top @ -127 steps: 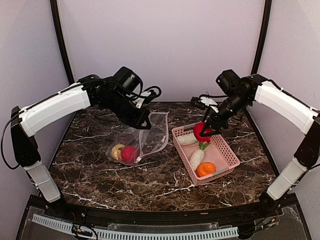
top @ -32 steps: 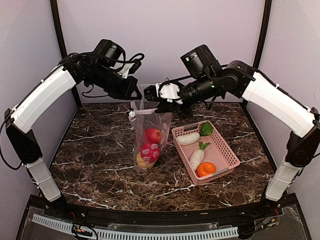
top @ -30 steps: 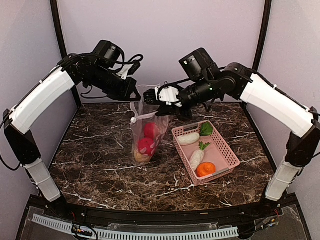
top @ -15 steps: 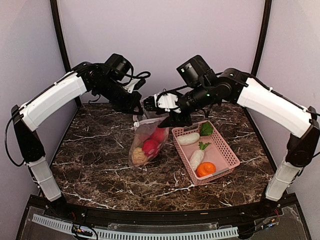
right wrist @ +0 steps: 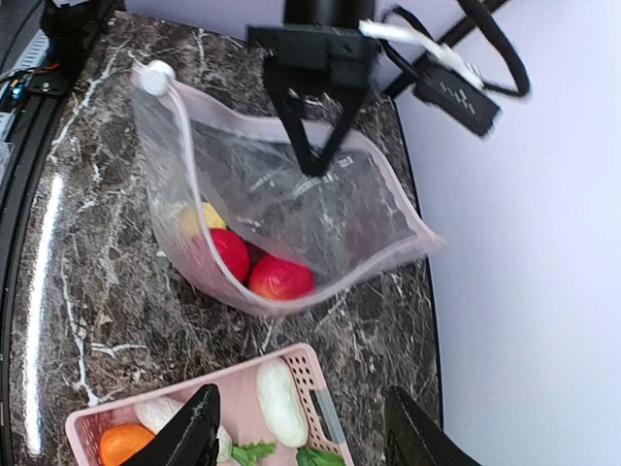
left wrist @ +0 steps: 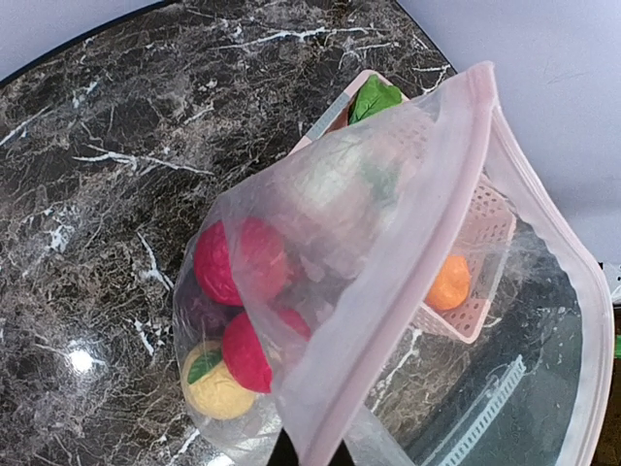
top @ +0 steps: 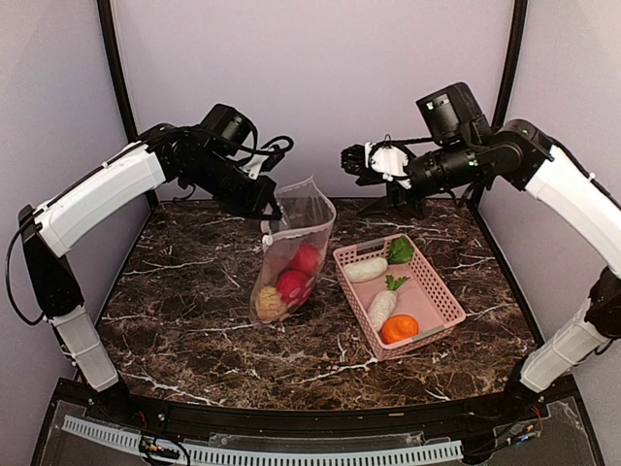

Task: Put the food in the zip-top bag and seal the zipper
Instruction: Adjust the zipper food storage bag at the center of the board, then pick up the fake fruit from the bin.

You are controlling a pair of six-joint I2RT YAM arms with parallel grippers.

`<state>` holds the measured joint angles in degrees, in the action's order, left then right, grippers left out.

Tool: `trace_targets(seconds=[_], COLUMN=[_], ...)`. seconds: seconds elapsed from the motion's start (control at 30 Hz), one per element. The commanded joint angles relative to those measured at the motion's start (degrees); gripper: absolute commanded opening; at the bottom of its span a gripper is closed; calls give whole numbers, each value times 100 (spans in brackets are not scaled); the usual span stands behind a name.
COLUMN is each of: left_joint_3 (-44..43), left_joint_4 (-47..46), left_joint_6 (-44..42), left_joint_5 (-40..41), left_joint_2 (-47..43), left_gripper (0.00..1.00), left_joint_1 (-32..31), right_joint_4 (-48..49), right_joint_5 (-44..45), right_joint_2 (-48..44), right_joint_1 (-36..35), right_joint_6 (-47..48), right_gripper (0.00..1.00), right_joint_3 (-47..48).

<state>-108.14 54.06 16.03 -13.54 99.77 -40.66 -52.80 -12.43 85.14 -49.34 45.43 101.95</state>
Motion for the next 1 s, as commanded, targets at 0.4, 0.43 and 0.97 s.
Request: trace_targets(seconds=[0.4,0.43,0.97], left_joint_3=[1534,1601,2396], left_joint_4=[-1757,-1784,-1931], left_joint_6=[-383,-439,-392], left_joint_5=[145,138,98], left_joint_2=[-1550,-1576,-2106], left_gripper=[1,1,1], left_joint_1=[-7,-11,-12], right_joint_4=[366,369,-578], right_joint_5=[-304,-259,-786], right_joint_2=[-830,-833,142], right_joint_1=[1837,1859,1889], right_joint_6=[-492,-469,-443], right_gripper=[60,60,68], right_joint_3=[-2724,-2865,-3191])
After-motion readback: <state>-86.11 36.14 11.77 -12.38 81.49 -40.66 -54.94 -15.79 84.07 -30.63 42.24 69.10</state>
